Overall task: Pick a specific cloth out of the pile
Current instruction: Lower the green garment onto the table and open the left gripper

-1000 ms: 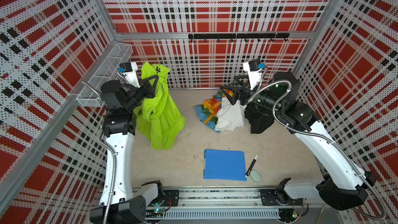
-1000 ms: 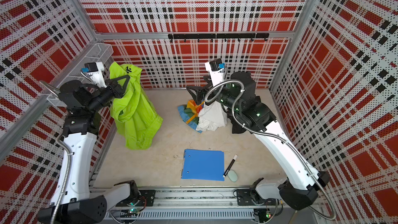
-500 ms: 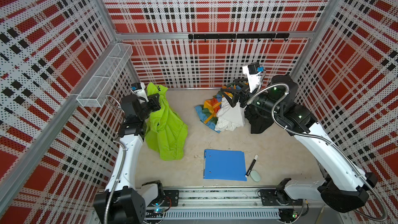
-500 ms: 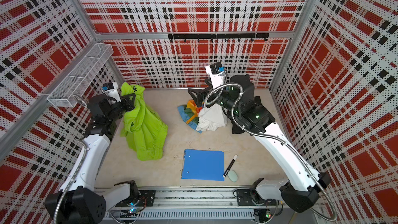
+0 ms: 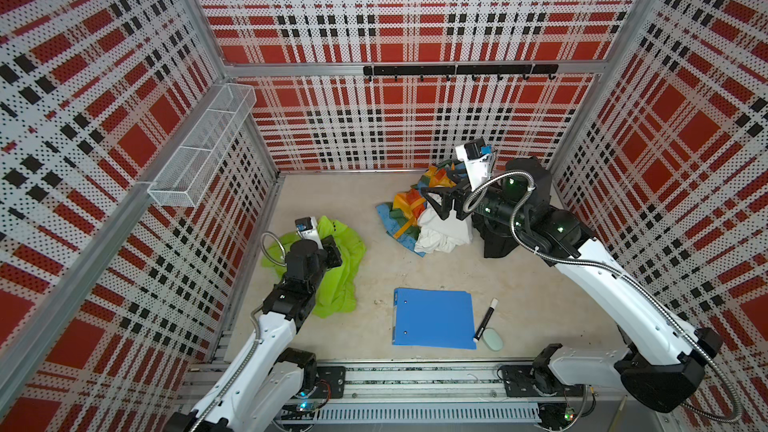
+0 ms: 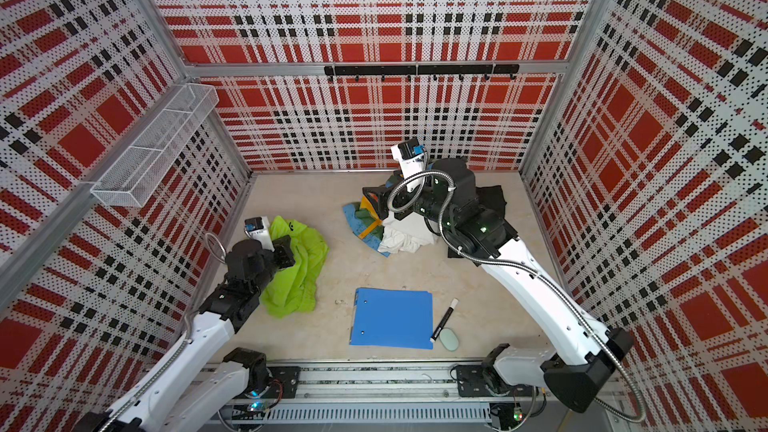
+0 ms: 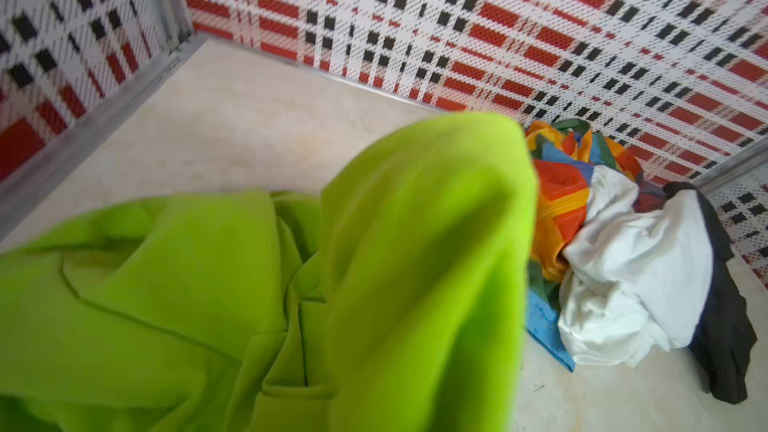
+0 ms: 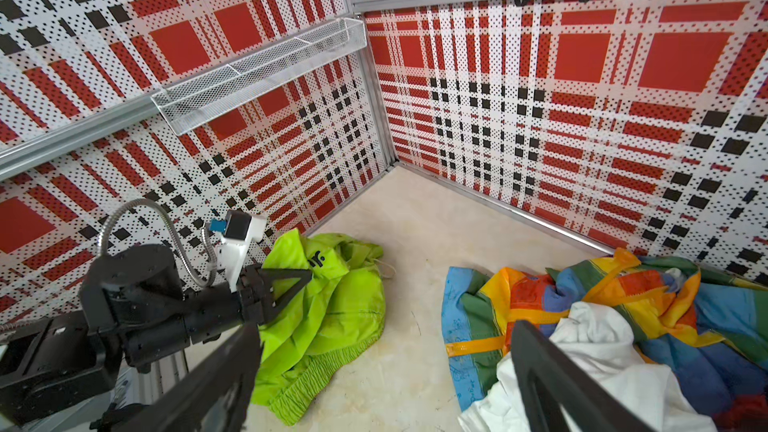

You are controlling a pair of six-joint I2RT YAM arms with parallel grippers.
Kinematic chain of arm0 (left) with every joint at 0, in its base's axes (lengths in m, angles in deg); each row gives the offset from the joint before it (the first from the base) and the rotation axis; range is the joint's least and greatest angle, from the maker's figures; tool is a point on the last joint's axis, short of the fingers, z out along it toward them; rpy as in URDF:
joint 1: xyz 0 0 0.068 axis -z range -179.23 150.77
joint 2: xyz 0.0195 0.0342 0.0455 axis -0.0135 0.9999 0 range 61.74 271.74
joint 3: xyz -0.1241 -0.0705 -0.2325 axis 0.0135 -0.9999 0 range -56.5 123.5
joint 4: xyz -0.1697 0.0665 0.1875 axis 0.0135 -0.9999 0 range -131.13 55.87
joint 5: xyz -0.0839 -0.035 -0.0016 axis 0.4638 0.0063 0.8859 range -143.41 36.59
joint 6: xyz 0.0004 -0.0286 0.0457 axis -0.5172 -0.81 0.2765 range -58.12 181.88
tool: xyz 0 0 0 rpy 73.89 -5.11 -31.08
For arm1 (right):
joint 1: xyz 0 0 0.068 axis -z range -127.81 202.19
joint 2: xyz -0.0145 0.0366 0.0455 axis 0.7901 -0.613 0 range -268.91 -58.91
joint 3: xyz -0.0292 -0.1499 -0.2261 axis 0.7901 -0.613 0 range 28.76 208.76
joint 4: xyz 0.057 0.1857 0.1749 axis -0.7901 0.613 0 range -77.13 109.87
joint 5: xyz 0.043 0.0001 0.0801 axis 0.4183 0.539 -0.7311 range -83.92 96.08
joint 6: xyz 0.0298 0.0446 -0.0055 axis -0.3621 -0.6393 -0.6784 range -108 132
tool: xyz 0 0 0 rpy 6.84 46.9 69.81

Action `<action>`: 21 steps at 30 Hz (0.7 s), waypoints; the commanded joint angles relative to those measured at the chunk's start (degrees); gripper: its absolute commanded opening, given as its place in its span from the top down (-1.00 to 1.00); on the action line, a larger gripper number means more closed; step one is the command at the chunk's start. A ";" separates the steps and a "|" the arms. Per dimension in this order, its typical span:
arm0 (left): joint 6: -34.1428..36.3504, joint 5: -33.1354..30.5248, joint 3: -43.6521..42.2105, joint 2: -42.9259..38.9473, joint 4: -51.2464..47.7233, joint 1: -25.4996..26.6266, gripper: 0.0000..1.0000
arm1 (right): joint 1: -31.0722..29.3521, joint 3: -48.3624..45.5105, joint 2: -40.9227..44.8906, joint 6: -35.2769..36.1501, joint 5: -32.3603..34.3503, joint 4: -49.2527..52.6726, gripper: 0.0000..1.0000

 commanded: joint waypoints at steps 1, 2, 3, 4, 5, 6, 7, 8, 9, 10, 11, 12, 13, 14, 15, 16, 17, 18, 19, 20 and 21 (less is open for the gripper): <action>-8.83 -5.14 -4.41 -2.12 1.25 1.98 1.00 | -0.06 -0.70 1.60 -0.85 -0.60 -3.99 -1.00; -10.38 -5.47 -5.81 -2.10 1.34 2.05 1.00 | -0.04 -0.89 1.68 -0.91 -0.60 -4.17 -1.00; -11.41 -5.41 -7.03 -2.03 1.57 2.06 0.99 | -0.06 -1.15 1.84 -1.11 -0.64 -4.26 -1.00; -12.59 -5.52 -8.08 -1.89 1.78 2.06 0.97 | -0.04 -1.43 1.93 -1.16 -0.60 -4.22 -1.00; -13.71 -5.94 -9.16 -1.62 2.07 1.96 0.92 | -0.04 -1.64 2.04 -1.18 -0.60 -4.26 -1.00; -14.52 -6.34 -10.05 -1.21 2.53 1.70 0.90 | -0.03 -1.89 2.12 -1.20 -0.43 -4.26 -1.00; -15.08 -6.33 -10.59 -0.60 3.12 1.07 0.87 | 0.00 -2.10 2.14 -1.27 -0.31 -4.18 -1.00; -15.53 -5.59 -10.99 0.39 3.64 0.28 0.86 | -0.01 -2.15 2.13 -1.27 -0.20 -4.01 -1.00; -15.78 -4.18 -11.27 1.56 4.34 -1.92 0.83 | -0.01 -2.32 2.20 -1.27 -0.08 -3.84 -1.00; -15.85 -2.16 -11.60 2.96 5.71 -3.51 0.79 | -0.03 -2.57 2.21 -1.38 -0.03 -3.74 -1.00; -15.97 0.87 -11.93 4.81 7.44 -5.57 0.77 | -0.06 -3.00 2.43 -1.55 0.07 -3.91 -1.00; -16.06 3.43 -12.02 6.67 8.71 -7.21 0.75 | -0.02 -3.49 2.61 -1.79 0.20 -4.16 -1.00; -16.11 5.20 -11.91 8.61 9.50 -8.34 0.73 | -0.06 -4.01 2.81 -2.04 0.27 -4.39 -1.00; -16.03 6.26 -11.59 10.61 9.98 -9.17 0.70 | -0.06 -4.71 3.08 -2.31 0.37 -4.65 -1.00; -15.87 6.87 -11.14 12.30 10.00 -9.60 0.68 | -0.03 -5.30 3.35 -2.60 0.54 -4.91 -1.00; -15.72 7.40 -10.70 13.89 10.16 -9.74 0.63 | -0.04 -5.93 3.59 -2.91 0.75 -5.23 -1.00; -15.61 7.63 -10.24 15.55 10.27 -9.76 0.55 | -0.01 -6.64 3.94 -3.20 0.94 -5.55 -1.00; -15.58 7.70 -9.76 17.02 10.30 -9.86 0.48 | 0.00 -7.27 4.22 -3.48 1.15 -5.92 -1.00; -15.59 7.98 -9.32 18.38 10.29 -10.09 0.40 | -0.02 -7.89 4.49 -3.81 1.34 -6.35 -1.00; -15.73 8.50 -8.85 19.75 10.35 -10.71 0.34 | -0.03 -8.39 4.66 -4.07 1.42 -6.70 -1.00; -15.92 9.30 -8.49 20.66 10.44 -11.36 0.27 | -0.02 -8.59 4.76 -4.27 1.42 -6.81 -1.00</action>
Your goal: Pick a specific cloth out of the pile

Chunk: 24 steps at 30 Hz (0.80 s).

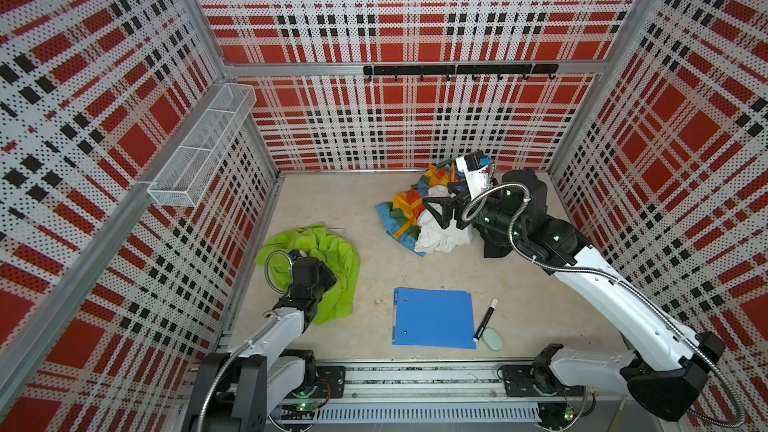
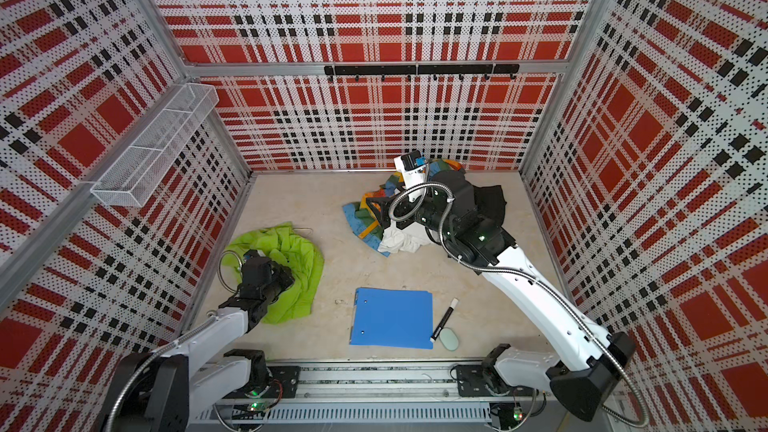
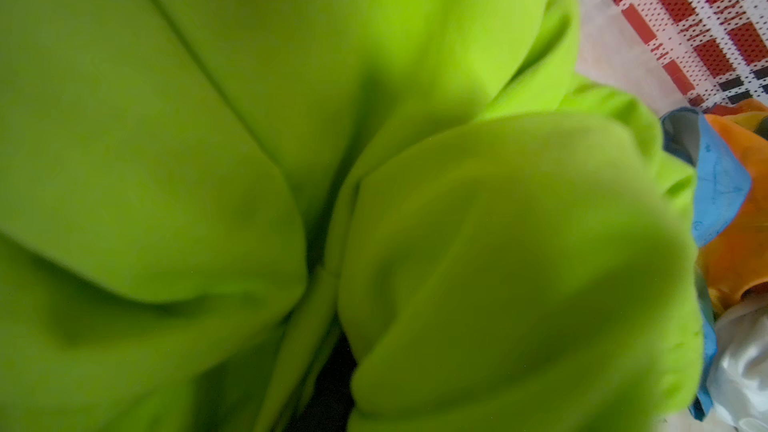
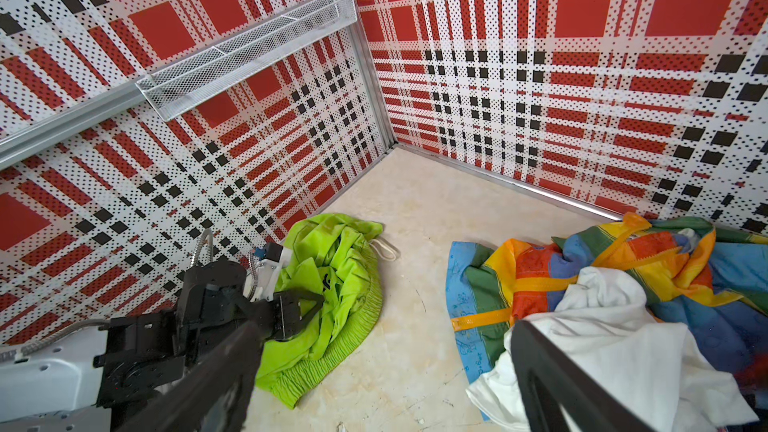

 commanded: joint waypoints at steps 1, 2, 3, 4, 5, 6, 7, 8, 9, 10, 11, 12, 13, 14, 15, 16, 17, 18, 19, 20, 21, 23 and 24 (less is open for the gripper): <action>-0.62 3.77 1.76 2.81 0.61 -2.03 0.18 | -0.05 -0.90 1.55 -1.59 0.90 -3.91 -1.00; -0.55 4.61 2.05 2.61 0.96 -2.43 0.08 | -0.02 -1.01 1.70 -1.68 0.90 -3.85 -1.00; -0.37 5.03 2.44 1.84 0.91 -2.48 0.00 | -0.08 -1.14 1.80 -1.67 1.03 -3.69 -1.00; 0.16 5.09 2.91 0.56 0.68 -2.43 -0.09 | -0.06 -1.05 1.97 -1.68 1.26 -3.52 -1.00; 0.55 5.04 3.69 -1.19 -0.22 -2.39 -0.21 | -0.03 -1.03 2.12 -1.58 1.50 -3.32 -1.00; 0.71 4.24 4.58 -2.79 -2.04 -2.49 -0.32 | -0.03 -1.11 2.32 -1.50 1.81 -3.24 -1.00; 1.29 3.50 5.73 -4.43 -3.92 -2.56 -0.38 | -0.06 -1.18 2.49 -1.42 1.93 -3.22 -1.00; 1.81 2.85 7.13 -6.28 -5.98 -2.65 -0.49 | -0.07 -1.25 2.60 -1.44 2.12 -3.22 -1.00; 2.25 2.20 8.32 -7.85 -7.81 -2.81 -0.61 | -0.07 -1.42 2.62 -1.50 2.13 -3.31 -1.00; 2.59 1.69 9.59 -9.14 -9.60 -2.96 -0.74 | -0.02 -1.48 2.60 -1.50 2.08 -3.36 -1.00; 3.06 1.21 10.94 -10.55 -11.56 -3.17 -0.88 | -0.05 -1.66 2.61 -1.62 2.04 -3.51 -1.00; 3.47 0.98 12.07 -11.63 -13.03 -3.46 -0.97 | -0.07 -1.75 2.56 -1.76 1.88 -3.57 -1.00; 3.81 0.73 13.21 -12.51 -14.64 -3.62 -0.99 | 0.00 -1.84 2.52 -1.70 1.80 -3.61 -1.00; 4.20 0.53 14.41 -13.28 -16.15 -3.78 -0.99 | -0.04 -1.85 2.43 -1.81 1.78 -3.66 -1.00; 4.55 0.49 15.24 -13.98 -17.41 -3.82 -0.98 | -0.06 -1.82 2.34 -1.86 1.67 -3.66 -1.00; 4.76 0.48 16.05 -14.30 -18.43 -3.84 -1.00 | -0.04 -1.95 2.41 -1.85 1.74 -3.66 -1.00; 4.84 0.35 16.80 -14.53 -19.50 -3.85 -0.87 | -0.07 -1.95 2.43 -1.91 1.77 -3.66 -1.00; 5.07 0.20 17.41 -14.47 -20.63 -3.83 -0.79 | -0.06 -1.95 2.43 -1.93 1.78 -3.55 -1.00; 5.31 0.34 17.92 -14.22 -21.75 -3.81 -0.77 | -0.01 -1.97 2.55 -1.86 1.86 -3.40 -1.00; 5.51 0.26 18.23 -13.88 -22.64 -3.74 -0.77 | -0.08 -1.97 2.52 -1.86 1.91 -3.25 -1.00; 5.76 0.22 18.51 -13.35 -23.58 -3.63 -0.76 | -0.03 -2.21 2.59 -1.86 2.03 -3.06 -1.00; 5.84 -1.00 18.52 -12.12 -25.45 -3.00 -0.72 | -0.08 -2.75 2.77 -1.85 2.39 -2.70 -1.00; 5.81 -1.55 18.22 -11.60 -25.98 -2.69 -0.65 | 0.00 -3.14 2.94 -1.92 2.47 -2.63 -1.00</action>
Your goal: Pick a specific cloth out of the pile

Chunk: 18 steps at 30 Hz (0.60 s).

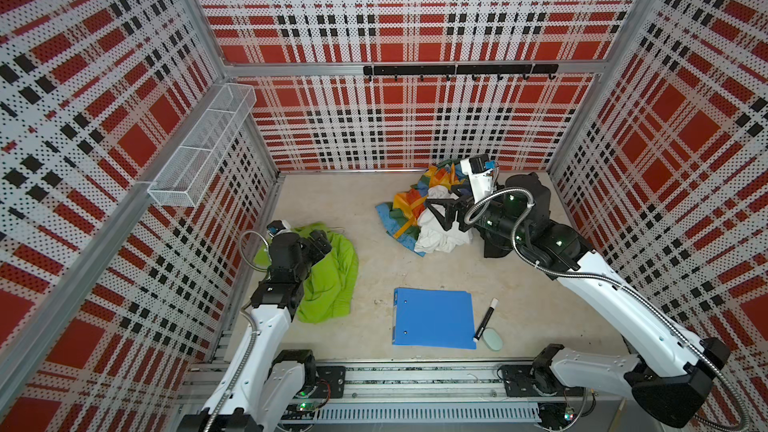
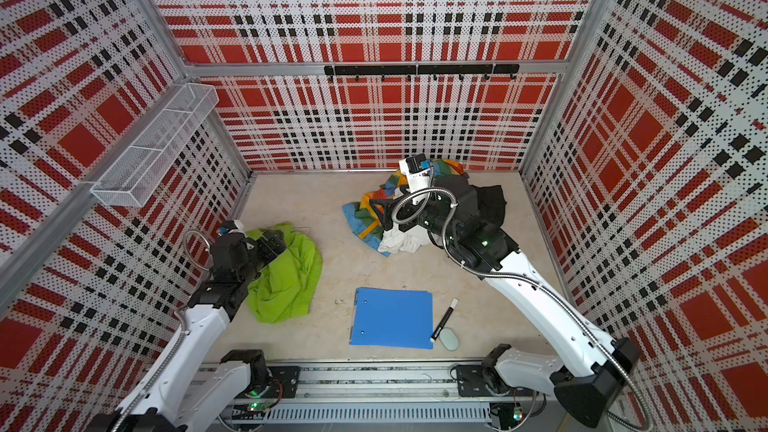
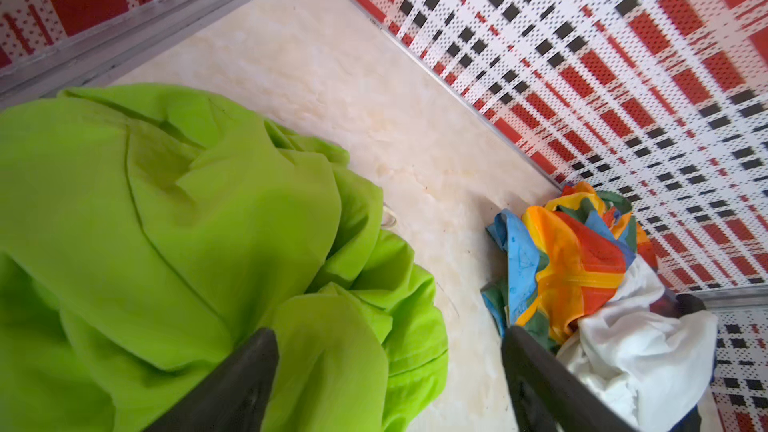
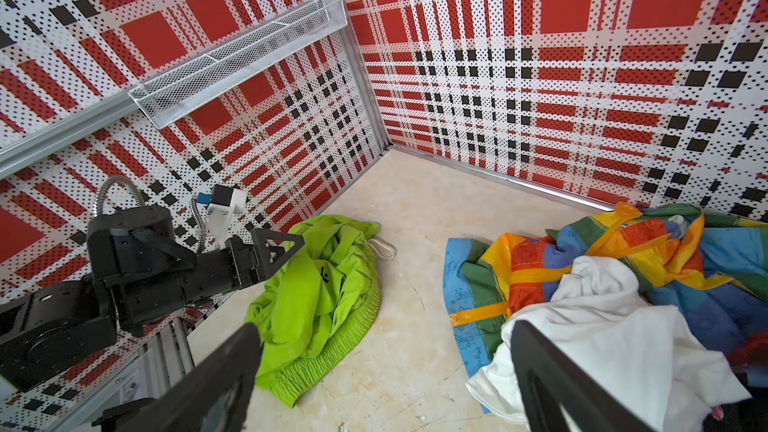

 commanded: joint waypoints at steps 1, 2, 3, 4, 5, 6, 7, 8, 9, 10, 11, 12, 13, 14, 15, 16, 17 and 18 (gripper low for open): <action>1.29 -2.44 0.12 2.01 -5.67 0.59 -0.57 | -0.06 -1.58 1.49 -0.85 1.10 -1.98 -1.00; 1.24 -2.35 -0.43 2.75 -5.63 0.65 -0.50 | 0.00 -1.90 1.62 -0.97 1.28 -1.89 -1.00; 0.98 -2.14 -0.94 3.52 -5.33 0.86 -0.47 | -0.01 -2.16 1.78 -1.11 1.44 -1.82 -1.00; 0.75 -1.98 -1.47 4.39 -4.83 1.09 -0.46 | -0.07 -2.40 1.90 -1.18 1.61 -1.73 -1.00; 0.36 -2.05 -2.12 5.43 -3.97 1.35 -0.45 | -0.01 -2.64 2.07 -1.20 1.71 -1.62 -1.00; 0.17 -1.92 -2.87 6.60 -2.85 1.67 -0.45 | -0.04 -2.88 2.25 -1.29 1.93 -1.46 -1.00; -0.20 -1.45 -3.55 7.78 -1.58 1.74 -0.42 | -0.06 -3.20 2.41 -1.23 2.06 -1.35 -1.00; -0.77 -0.44 -4.35 9.23 0.19 1.83 -0.40 | -0.03 -3.74 2.76 -1.30 2.24 -1.35 -1.00; -1.46 0.71 -4.97 10.51 2.17 1.91 -0.39 | -0.01 -4.15 3.05 -1.43 2.39 -1.34 -1.00; -2.27 1.56 -5.76 11.86 4.38 2.16 -0.36 | -0.01 -4.69 3.35 -1.68 2.50 -1.29 -1.00; -2.97 1.96 -6.32 13.49 6.75 2.63 -0.34 | 0.00 -5.20 3.72 -1.89 2.72 -1.27 -1.00; -3.46 2.08 -6.63 15.05 8.77 3.15 -0.33 | -0.01 -5.82 4.09 -2.04 2.84 -1.27 -1.00; -3.81 2.34 -6.88 16.70 10.90 3.56 -0.31 | -0.01 -6.24 4.49 -2.21 3.15 -1.20 -1.00; -4.08 2.57 -7.12 18.57 13.48 3.95 -0.31 | -0.01 -6.90 5.01 -2.42 3.62 -0.93 -1.00; -4.70 3.08 -7.37 20.27 15.97 4.14 -0.31 | -0.04 -7.50 5.56 -2.60 3.95 -0.82 -1.00; -5.60 4.06 -7.74 21.90 18.61 4.28 -0.30 | -0.02 -8.16 6.09 -2.65 4.12 -0.87 -1.00; -6.69 4.90 -7.79 23.76 21.42 4.53 -0.29 | -0.03 -8.91 6.68 -2.78 4.41 -0.92 -1.00; -7.55 5.48 -7.70 25.45 23.28 4.94 -0.29 | 0.00 -9.40 7.06 -2.84 4.58 -0.88 -1.00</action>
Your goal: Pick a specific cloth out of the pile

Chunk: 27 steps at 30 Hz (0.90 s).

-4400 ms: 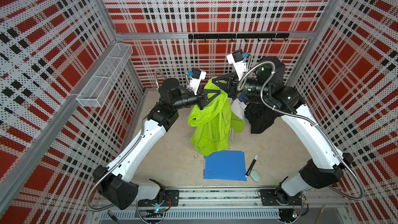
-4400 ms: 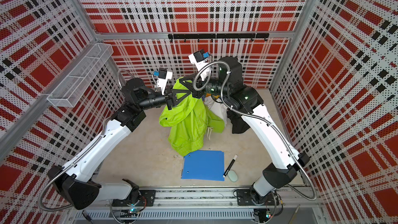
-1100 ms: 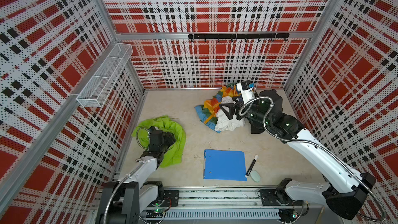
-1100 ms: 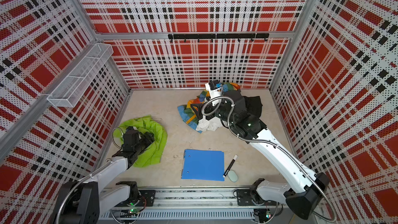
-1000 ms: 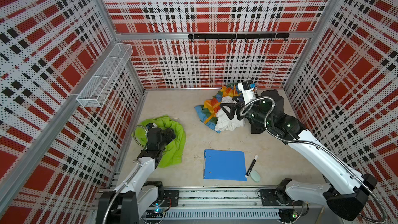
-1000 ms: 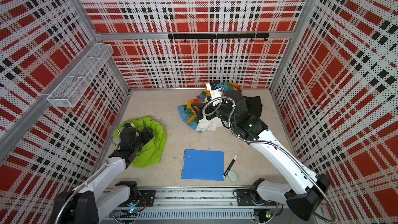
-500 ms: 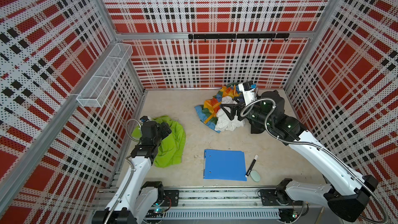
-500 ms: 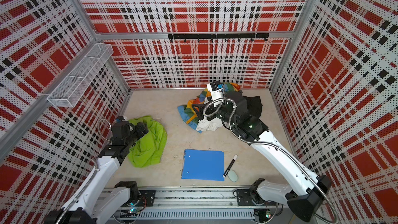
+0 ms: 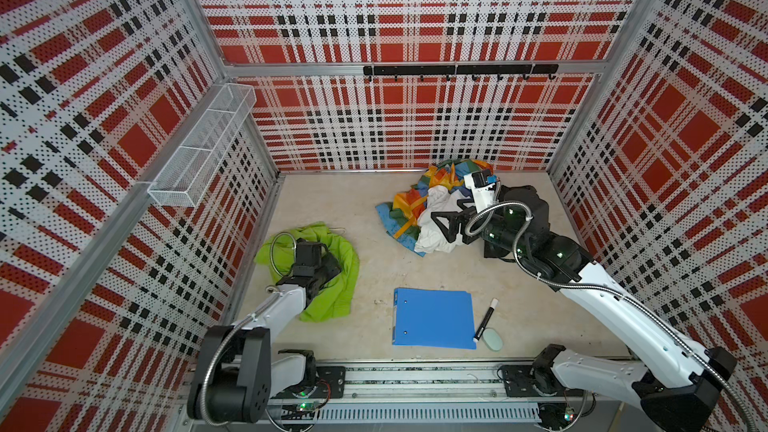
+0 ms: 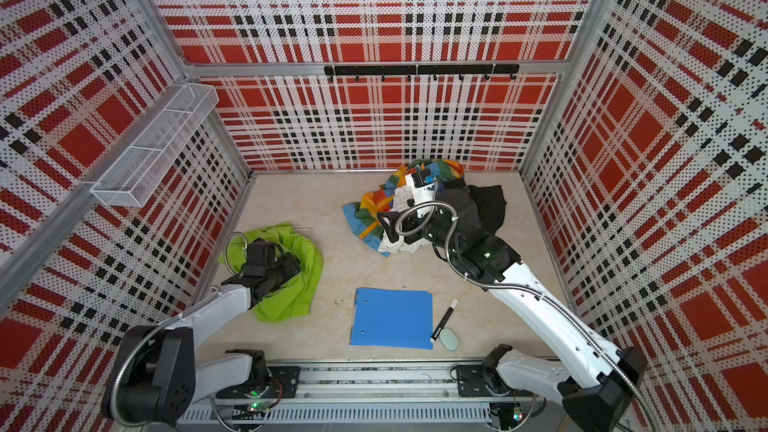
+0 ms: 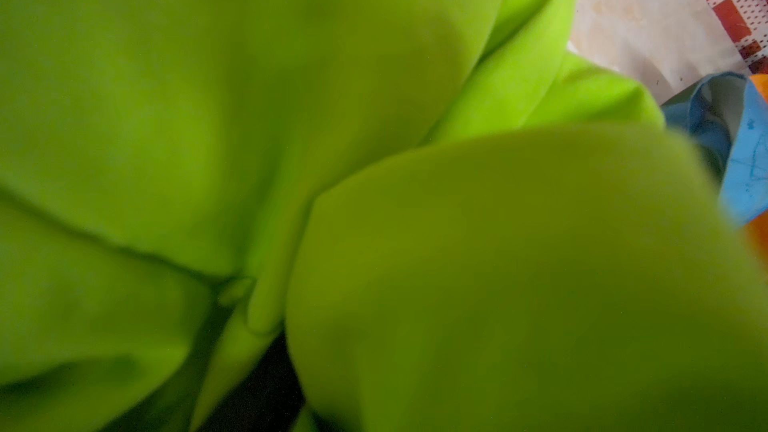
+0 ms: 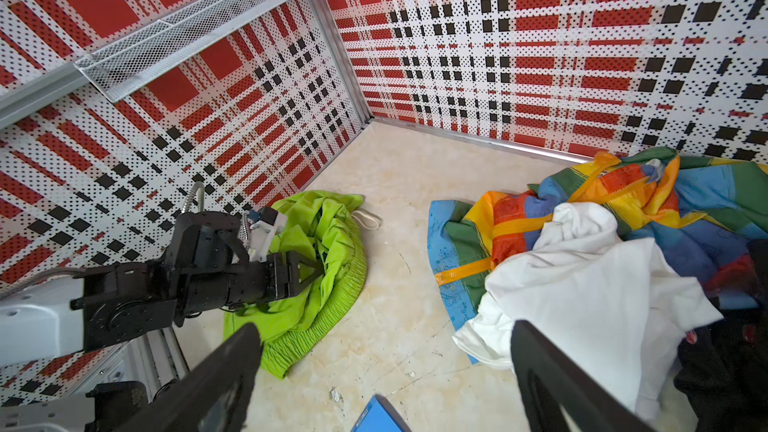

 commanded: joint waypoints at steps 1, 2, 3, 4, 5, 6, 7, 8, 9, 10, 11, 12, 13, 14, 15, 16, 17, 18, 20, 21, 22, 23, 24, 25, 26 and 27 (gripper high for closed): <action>-4.14 3.02 -0.43 4.58 11.70 1.62 -0.29 | -0.02 -1.41 2.17 -1.16 1.73 -1.19 -1.00; -4.88 2.96 0.08 6.03 12.94 2.67 -0.28 | -0.07 -1.52 2.39 -1.21 1.86 -0.84 -1.00; -5.45 2.62 0.42 7.21 14.03 3.77 -0.28 | -0.03 -1.61 2.61 -1.29 1.99 -0.55 -1.00; -6.18 2.28 0.64 8.23 15.17 4.75 -0.29 | 0.00 -1.85 2.81 -1.29 2.16 -0.44 -1.00; -6.82 2.08 1.03 9.37 16.36 5.82 -0.29 | -0.06 -2.03 3.00 -1.37 2.36 -0.44 -1.00; -7.26 2.08 1.18 10.41 17.28 6.48 -0.29 | -0.01 -2.20 3.18 -1.34 2.56 -0.43 -1.00; -7.55 1.90 1.53 11.34 17.83 7.03 -0.29 | -0.03 -2.25 3.19 -1.37 2.66 -0.45 -1.00; -7.75 1.54 1.92 12.45 18.12 7.41 -0.29 | -0.08 -2.25 3.19 -1.39 2.83 -0.36 -1.00; -7.97 1.51 2.09 13.26 18.34 7.42 -0.29 | 0.00 -2.20 3.19 -1.29 2.82 -0.26 -1.00; -8.22 1.45 2.06 13.74 18.67 7.42 -0.30 | 0.01 -2.23 3.19 -1.29 2.83 -0.19 -1.00; -8.36 1.37 1.83 13.95 19.11 7.42 -0.30 | -0.08 -2.09 3.17 -1.23 2.81 -0.10 -1.00; -8.44 1.17 1.50 13.94 19.52 7.43 -0.32 | 0.00 -1.98 3.06 -1.10 2.80 0.14 -1.00; -8.37 0.96 1.24 13.68 19.58 7.35 -0.34 | -0.07 -1.92 3.10 -1.08 2.91 0.26 -1.00; -8.40 0.75 1.10 13.31 19.71 7.30 -0.37 | -0.05 -1.81 3.10 -1.04 2.99 0.35 -1.00; -8.20 1.03 0.88 12.73 19.58 7.11 -0.38 | -0.08 -1.79 3.10 -1.01 3.16 0.36 -1.00; -8.02 1.42 0.84 12.02 19.57 6.93 -0.40 | -0.08 -1.54 3.02 -1.04 3.25 0.51 -1.00; -7.92 1.64 0.77 11.07 19.58 6.93 -0.41 | -0.07 -1.31 2.93 -1.04 3.26 0.71 -1.00; -7.53 1.95 0.67 9.70 19.58 6.80 -0.44 | -0.06 -1.20 2.84 -1.04 3.27 0.79 -1.00; -6.34 2.11 0.98 6.58 18.79 6.76 -0.50 | -0.03 -1.16 2.83 -1.04 3.64 0.98 -1.00; -5.46 2.10 1.38 4.53 17.85 6.59 -0.55 | -0.01 -1.29 2.92 -1.04 4.08 0.97 -1.00; -4.64 2.07 1.93 2.74 16.73 6.47 -0.61 | -0.04 -1.40 2.99 -1.05 4.66 1.06 -1.00; -3.77 2.11 2.59 0.91 15.40 6.13 -0.68 | 0.00 -1.46 3.10 -1.20 5.51 1.28 -1.00; -2.64 2.30 3.38 -1.11 13.94 5.81 -0.76 | -0.07 -1.65 3.23 -1.49 6.70 1.48 -1.00; -1.35 2.53 4.24 -2.99 12.47 5.49 -0.84 | -0.07 -1.85 3.44 -1.77 7.93 1.58 -1.00; 0.00 2.68 5.14 -4.77 10.78 5.23 -0.93 | -0.06 -2.05 3.75 -2.11 9.53 1.63 -1.00; 1.58 2.71 6.19 -6.82 8.84 5.00 -0.99 | -0.05 -2.49 4.18 -2.59 11.29 1.68 -1.00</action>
